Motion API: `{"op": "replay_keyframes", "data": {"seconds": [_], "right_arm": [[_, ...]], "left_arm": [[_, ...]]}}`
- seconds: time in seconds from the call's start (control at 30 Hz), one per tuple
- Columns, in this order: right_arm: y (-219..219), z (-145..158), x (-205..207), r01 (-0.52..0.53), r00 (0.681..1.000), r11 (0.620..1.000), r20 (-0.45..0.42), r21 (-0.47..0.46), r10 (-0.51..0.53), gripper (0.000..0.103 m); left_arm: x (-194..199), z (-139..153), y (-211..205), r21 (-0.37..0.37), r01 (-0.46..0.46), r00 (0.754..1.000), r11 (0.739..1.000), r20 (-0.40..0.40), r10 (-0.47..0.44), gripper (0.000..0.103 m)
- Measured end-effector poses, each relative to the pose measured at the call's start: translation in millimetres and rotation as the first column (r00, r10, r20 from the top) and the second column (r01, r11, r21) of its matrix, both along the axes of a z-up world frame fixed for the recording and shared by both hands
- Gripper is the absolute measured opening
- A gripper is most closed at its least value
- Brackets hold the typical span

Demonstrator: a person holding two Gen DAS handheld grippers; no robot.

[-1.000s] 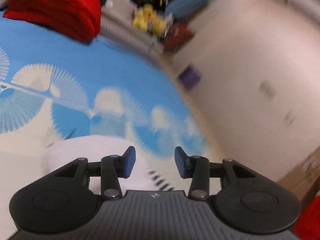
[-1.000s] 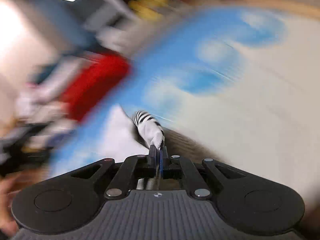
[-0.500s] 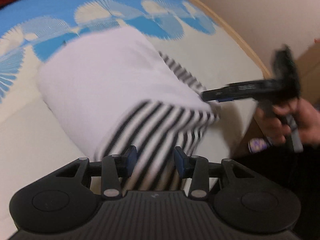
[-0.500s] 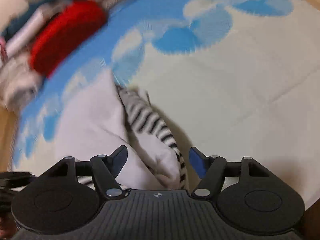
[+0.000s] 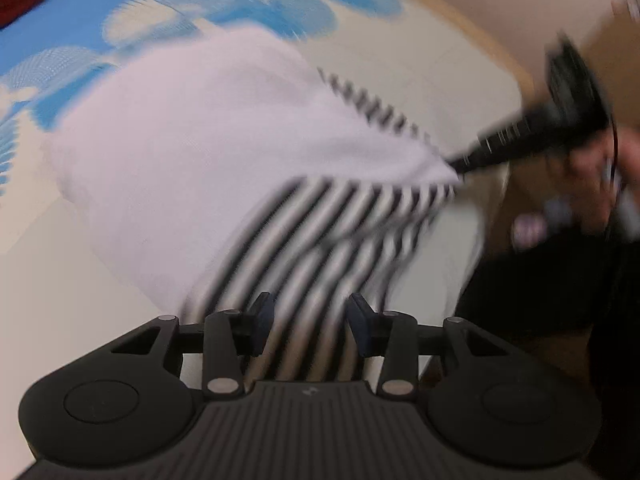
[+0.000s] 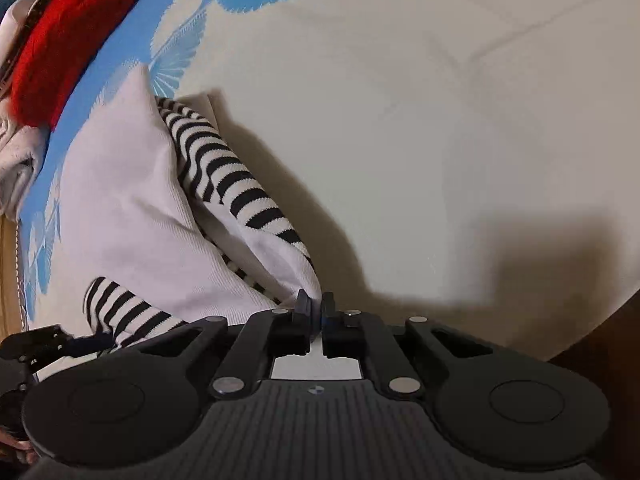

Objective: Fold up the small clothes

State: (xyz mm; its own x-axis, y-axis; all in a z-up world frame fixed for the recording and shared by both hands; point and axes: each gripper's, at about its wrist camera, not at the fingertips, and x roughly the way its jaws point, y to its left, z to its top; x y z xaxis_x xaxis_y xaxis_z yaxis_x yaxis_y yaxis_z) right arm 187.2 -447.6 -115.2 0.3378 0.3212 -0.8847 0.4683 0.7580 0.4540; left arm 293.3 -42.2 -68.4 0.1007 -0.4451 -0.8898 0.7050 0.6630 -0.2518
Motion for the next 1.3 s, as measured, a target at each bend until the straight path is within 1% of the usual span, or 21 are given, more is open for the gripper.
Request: {"op": "replay_keyframes", "data": {"seconds": [0.07, 0.13, 0.2, 0.23, 0.3, 0.4, 0.53, 0.6, 0.67, 0.7, 0.73, 0.8, 0.87, 0.93, 1.0, 1.03, 1.1, 1.13, 1.2, 1.23, 1.3], "right_arm": [[-1.4, 19.7, 1.6, 0.026, 0.995, 0.999, 0.093, -0.031, -0.023, 0.007], [4.2, 47.3, 2.5, 0.04, 0.976, 0.988, 0.216, -0.15, -0.007, 0.015], [10.9, 65.9, 6.7, 0.048, 0.95, 0.972, 0.31, -0.229, 0.026, 0.067], [13.2, 68.9, 8.8, 0.046, 0.94, 0.969, 0.339, -0.243, 0.04, 0.07], [20.4, 71.6, 17.9, -0.001, 0.919, 0.972, 0.383, -0.236, 0.094, 0.07], [43.9, 60.4, 32.2, -0.13, 0.898, 0.974, 0.395, -0.183, 0.194, 0.07], [70.3, 23.8, 57.7, -0.245, 0.922, 0.943, 0.246, -0.227, 0.299, 0.067], [71.4, 5.7, 65.6, -0.286, 0.929, 0.943, 0.193, -0.17, 0.316, 0.03], [67.7, -4.1, 65.2, -0.27, 0.944, 0.956, 0.162, -0.117, 0.286, 0.009], [64.8, -3.0, 62.1, -0.258, 0.949, 0.961, 0.162, -0.097, 0.271, 0.005], [63.7, -3.6, 62.4, -0.247, 0.952, 0.966, 0.164, -0.082, 0.258, 0.005], [61.2, -2.6, 61.1, -0.214, 0.962, 0.975, 0.161, -0.06, 0.221, 0.003], [58.9, -2.7, 59.7, -0.169, 0.972, 0.985, 0.16, -0.034, 0.172, 0.002], [60.9, -0.6, 63.0, -0.143, 0.973, 0.989, 0.178, -0.04, 0.148, 0.001], [67.4, 2.1, 68.7, -0.13, 0.967, 0.991, 0.216, -0.042, 0.136, 0.001], [73.2, 5.6, 72.9, -0.125, 0.961, 0.991, 0.24, -0.053, 0.134, 0.001], [84.6, 4.0, 85.6, -0.111, 0.953, 0.991, 0.275, -0.071, 0.126, 0.001], [90.8, 5.3, 89.5, -0.105, 0.951, 0.991, 0.284, -0.079, 0.123, 0.001], [102.3, 7.4, 92.6, -0.123, 0.949, 0.985, 0.276, -0.123, 0.153, 0.001], [106.8, 7.2, 94.3, -0.125, 0.947, 0.981, 0.276, -0.15, 0.163, 0.002], [115.4, 11.3, 94.6, -0.134, 0.942, 0.967, 0.275, -0.219, 0.193, 0.002]], "left_arm": [[22.0, 11.1, 25.2, -0.08, -0.165, 0.986, 0.983, 0.011, 0.166, 0.055], [41.0, 13.3, 48.6, -0.123, -0.335, 0.942, 0.934, -0.006, 0.337, 0.064], [60.2, 7.3, 70.1, -0.128, -0.486, 0.874, 0.865, -0.046, 0.484, 0.067], [68.0, 0.5, 78.2, -0.123, -0.541, 0.841, 0.832, -0.073, 0.536, 0.069], [79.5, -10.5, 91.7, -0.117, -0.622, 0.783, 0.775, -0.129, 0.609, 0.079], [98.3, -35.5, 100.9, -0.122, -0.702, 0.707, 0.702, -0.242, 0.665, 0.082], [105.7, -74.7, 107.5, -0.151, -0.764, 0.628, 0.627, -0.4, 0.668, 0.087], [109.4, -86.5, 105.7, -0.179, -0.776, 0.61, 0.605, -0.455, 0.648, 0.087], [115.1, -97.1, 94.7, -0.179, -0.777, 0.605, 0.603, -0.474, 0.64, 0.086], [118.8, -97.9, 90.7, -0.181, -0.772, 0.614, 0.61, -0.464, 0.639, 0.08], [121.3, -96.6, 87.3, -0.188, -0.761, 0.63, 0.621, -0.445, 0.637, 0.075], [128.9, -90.0, 79.6, -0.212, -0.725, 0.675, 0.655, -0.407, 0.615, 0.042], [135.9, -73.1, 77.6, -0.249, -0.689, 0.719, 0.68, -0.351, 0.6, 0.034], [140.2, -50.4, 76.5, -0.301, -0.645, 0.764, 0.702, -0.242, 0.598, 0.034], [144.4, -31.2, 76.7, -0.31, -0.616, 0.782, 0.725, -0.122, 0.612, 0.037], [145.1, -25.1, 78.0, -0.306, -0.608, 0.782, 0.733, -0.068, 0.62, 0.042], [144.0, -16.9, 81.3, -0.269, -0.629, 0.747, 0.729, 0.05, 0.663, 0.061], [141.7, -12.0, 82.9, -0.244, -0.641, 0.727, 0.728, 0.112, 0.677, 0.063], [130.6, 1.8, 85.8, -0.227, -0.63, 0.715, 0.743, 0.205, 0.669, 0.063], [122.0, 10.7, 85.3, -0.228, -0.611, 0.718, 0.758, 0.243, 0.652, 0.063], [104.1, 22.5, 81.8, -0.232, -0.551, 0.76, 0.802, 0.257, 0.597, 0.063]]}}
